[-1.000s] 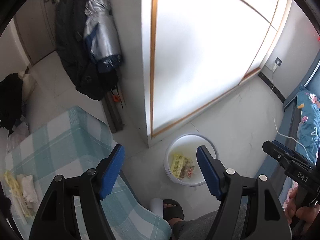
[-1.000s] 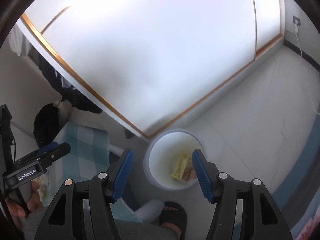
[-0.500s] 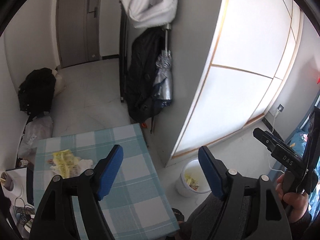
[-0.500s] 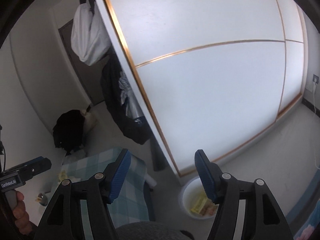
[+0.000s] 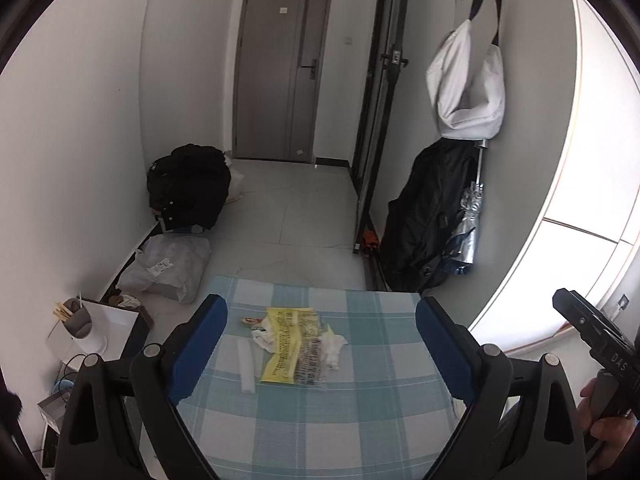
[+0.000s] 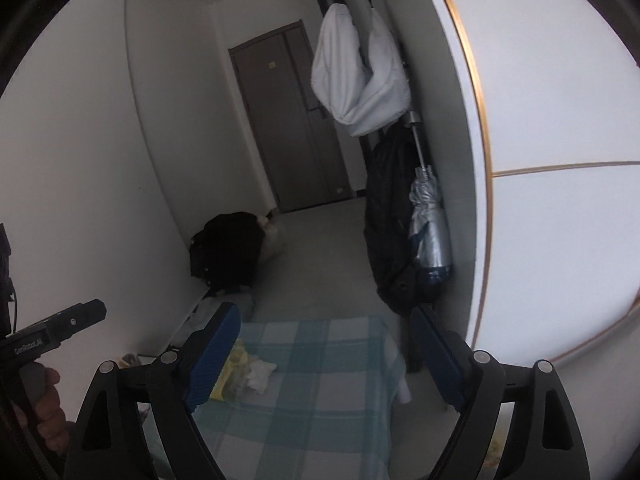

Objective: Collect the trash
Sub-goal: 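Move both tools back over the table, then lower the right gripper onto the second yellow wrapper and close it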

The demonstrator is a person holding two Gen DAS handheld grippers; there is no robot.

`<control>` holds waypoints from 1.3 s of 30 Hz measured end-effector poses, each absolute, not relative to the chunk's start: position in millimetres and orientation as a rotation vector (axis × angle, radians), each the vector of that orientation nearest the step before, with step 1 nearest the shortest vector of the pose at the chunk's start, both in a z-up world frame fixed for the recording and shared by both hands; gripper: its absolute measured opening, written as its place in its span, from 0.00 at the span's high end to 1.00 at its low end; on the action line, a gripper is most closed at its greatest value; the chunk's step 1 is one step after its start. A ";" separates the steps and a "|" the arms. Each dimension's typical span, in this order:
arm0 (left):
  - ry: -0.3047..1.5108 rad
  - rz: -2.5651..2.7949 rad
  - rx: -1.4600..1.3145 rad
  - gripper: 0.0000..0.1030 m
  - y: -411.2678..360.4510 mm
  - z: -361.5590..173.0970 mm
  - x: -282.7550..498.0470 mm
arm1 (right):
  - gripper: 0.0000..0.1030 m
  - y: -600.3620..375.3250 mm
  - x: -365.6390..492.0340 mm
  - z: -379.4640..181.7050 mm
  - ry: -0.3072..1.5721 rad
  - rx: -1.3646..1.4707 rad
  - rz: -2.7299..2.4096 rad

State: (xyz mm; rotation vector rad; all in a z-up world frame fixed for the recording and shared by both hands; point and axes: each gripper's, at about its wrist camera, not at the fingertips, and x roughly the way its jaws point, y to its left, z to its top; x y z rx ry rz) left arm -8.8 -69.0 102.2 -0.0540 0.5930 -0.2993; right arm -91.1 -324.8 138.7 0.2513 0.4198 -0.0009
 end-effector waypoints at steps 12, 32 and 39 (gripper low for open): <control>0.703 -0.195 -0.193 0.09 -9.5 32.5 35.4 | 0.01 -250.0 -42.6 98.0 0.511 0.171 0.108; 0.872 -0.118 -0.243 0.09 29.3 -12.7 79.5 | 0.01 -185.6 84.1 12.1 0.814 0.018 0.252; 0.909 -0.104 -0.259 0.09 35.3 -21.1 87.5 | 0.03 -173.3 131.8 -22.7 0.920 -0.061 0.349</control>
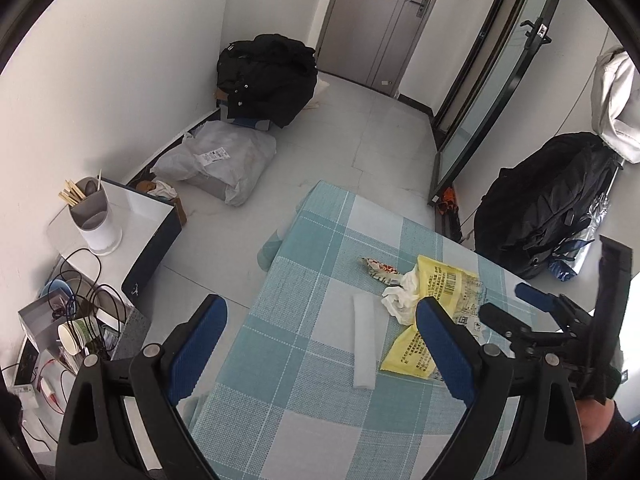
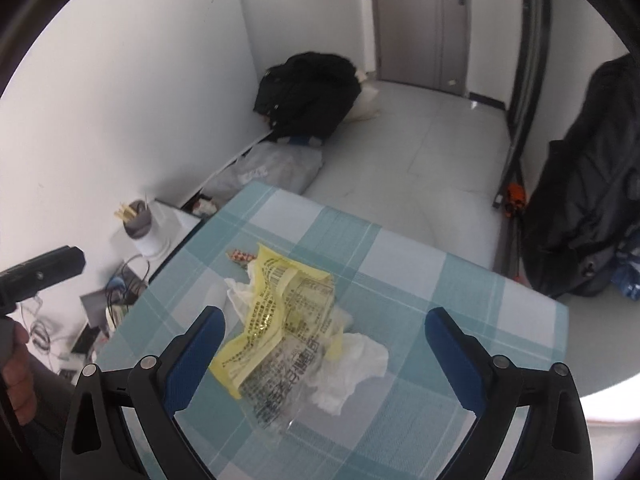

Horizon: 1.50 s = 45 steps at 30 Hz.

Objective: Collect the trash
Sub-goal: 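Lower the right gripper onto the second yellow wrapper and close it, then grasp a white tissue with the left gripper while the right gripper holds the yellow wrapper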

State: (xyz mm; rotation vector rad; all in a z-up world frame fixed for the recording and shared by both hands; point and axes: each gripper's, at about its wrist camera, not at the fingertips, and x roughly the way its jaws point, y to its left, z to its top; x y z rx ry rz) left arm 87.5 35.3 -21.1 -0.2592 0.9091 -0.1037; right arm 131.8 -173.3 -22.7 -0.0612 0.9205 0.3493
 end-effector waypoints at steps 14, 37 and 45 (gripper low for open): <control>0.925 -0.086 -0.223 0.09 31.2 -27.8 92.7 | 0.64 -173.6 142.5 -60.8 0.997 -0.068 0.398; 0.947 -0.077 -0.174 0.09 5.8 -36.1 102.4 | 0.94 -240.4 92.8 -4.3 0.864 0.185 0.455; 0.981 -0.103 -0.106 0.09 -28.2 -46.6 111.1 | 0.95 -281.0 76.6 -1.4 0.855 0.200 0.384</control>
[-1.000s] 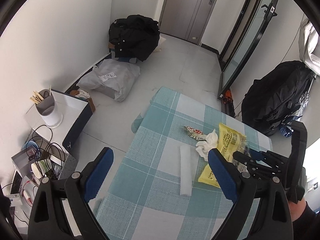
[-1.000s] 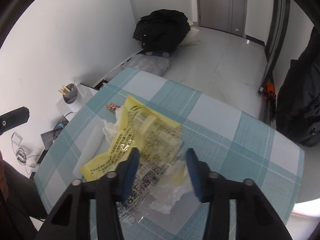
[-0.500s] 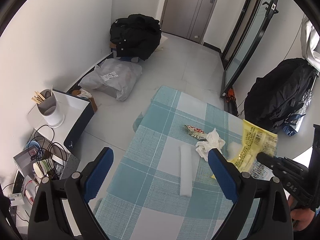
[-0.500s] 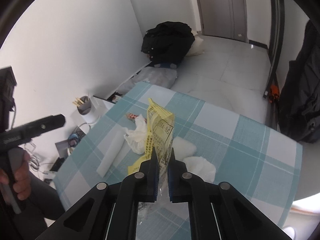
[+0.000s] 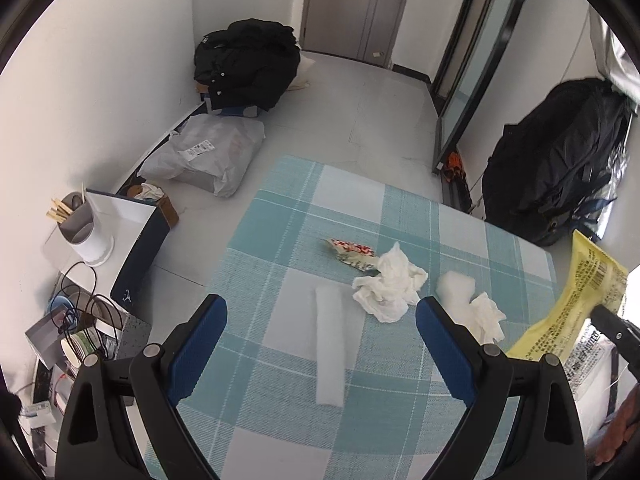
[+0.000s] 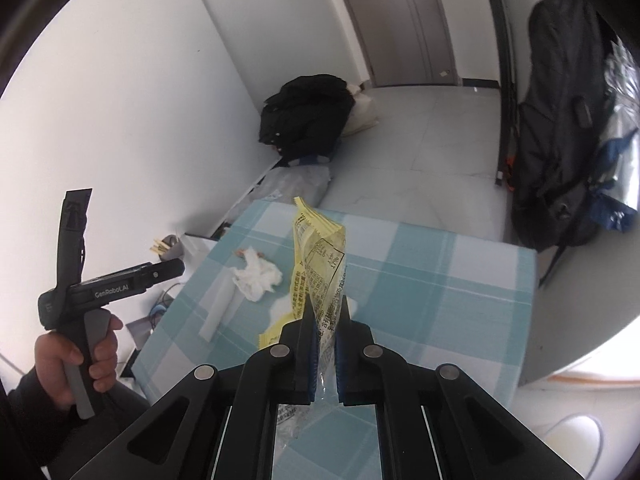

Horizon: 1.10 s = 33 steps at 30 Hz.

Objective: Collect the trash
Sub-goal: 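Grasp a white tissue with the left gripper while the right gripper holds the yellow wrapper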

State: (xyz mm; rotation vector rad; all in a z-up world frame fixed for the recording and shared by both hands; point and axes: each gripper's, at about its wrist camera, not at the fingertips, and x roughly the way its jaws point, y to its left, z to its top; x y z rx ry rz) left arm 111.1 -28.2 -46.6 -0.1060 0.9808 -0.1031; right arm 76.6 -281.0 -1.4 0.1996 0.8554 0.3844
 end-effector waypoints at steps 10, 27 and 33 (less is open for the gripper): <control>1.052 -0.094 0.015 0.09 -54.8 -69.9 132.3 | 0.96 -299.7 68.6 -10.5 0.892 0.222 0.398; 1.021 -0.151 0.185 0.17 -99.2 -84.9 139.6 | 0.96 -314.5 72.6 -20.5 0.930 0.255 0.422; 1.045 -0.170 0.239 0.52 -108.2 -90.4 138.4 | 0.96 -320.3 71.2 -20.5 0.934 0.270 0.415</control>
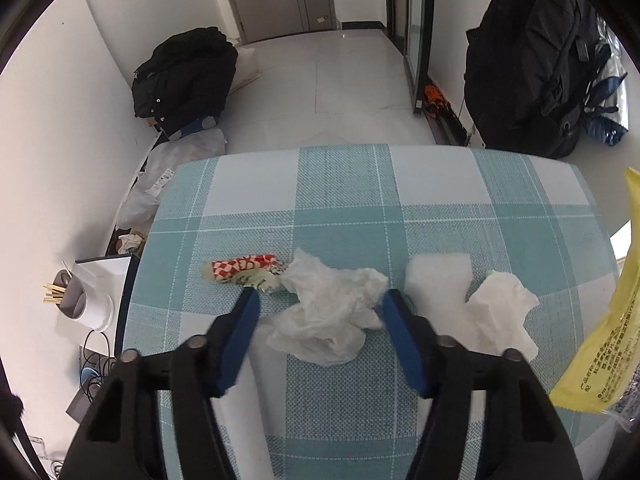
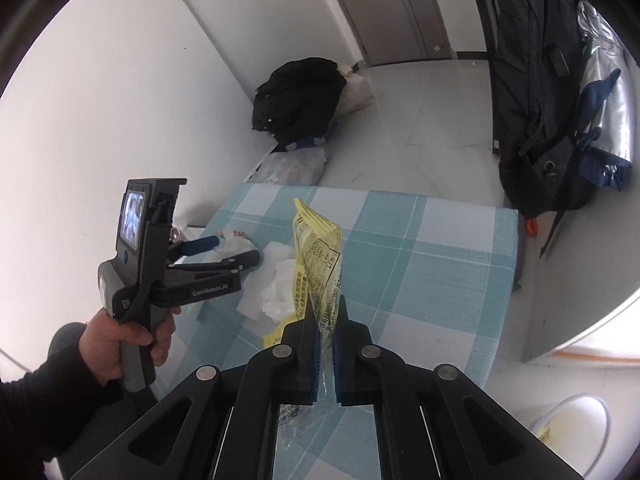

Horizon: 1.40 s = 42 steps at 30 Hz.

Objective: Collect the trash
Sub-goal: 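Grasp a white tissue with the left gripper while the right gripper holds the yellow wrapper, then carry the tissue and yellow wrapper over the white bin with both grippers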

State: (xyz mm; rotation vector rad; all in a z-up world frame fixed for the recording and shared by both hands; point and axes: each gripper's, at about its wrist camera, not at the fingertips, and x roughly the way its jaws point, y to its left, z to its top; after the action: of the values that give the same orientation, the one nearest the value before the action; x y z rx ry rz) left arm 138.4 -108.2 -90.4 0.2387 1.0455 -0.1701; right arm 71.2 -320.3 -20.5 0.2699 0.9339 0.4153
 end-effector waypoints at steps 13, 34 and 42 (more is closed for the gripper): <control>1.048 -0.273 0.104 0.93 -91.6 -75.1 122.7 | 0.96 -318.9 68.2 -16.5 0.922 0.272 0.392; 0.876 -0.414 -0.044 0.93 -73.4 1.0 59.8 | 0.96 -298.3 16.7 39.8 0.773 0.248 0.332; 0.756 -0.455 -0.025 0.93 -79.8 41.1 30.7 | 0.96 -298.8 -12.6 68.5 0.706 0.257 0.302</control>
State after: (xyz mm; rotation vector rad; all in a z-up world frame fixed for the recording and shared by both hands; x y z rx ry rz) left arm 30.7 -79.8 41.1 -0.0253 0.7555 -0.4547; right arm -12.6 -298.8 68.5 0.2573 0.7065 0.3020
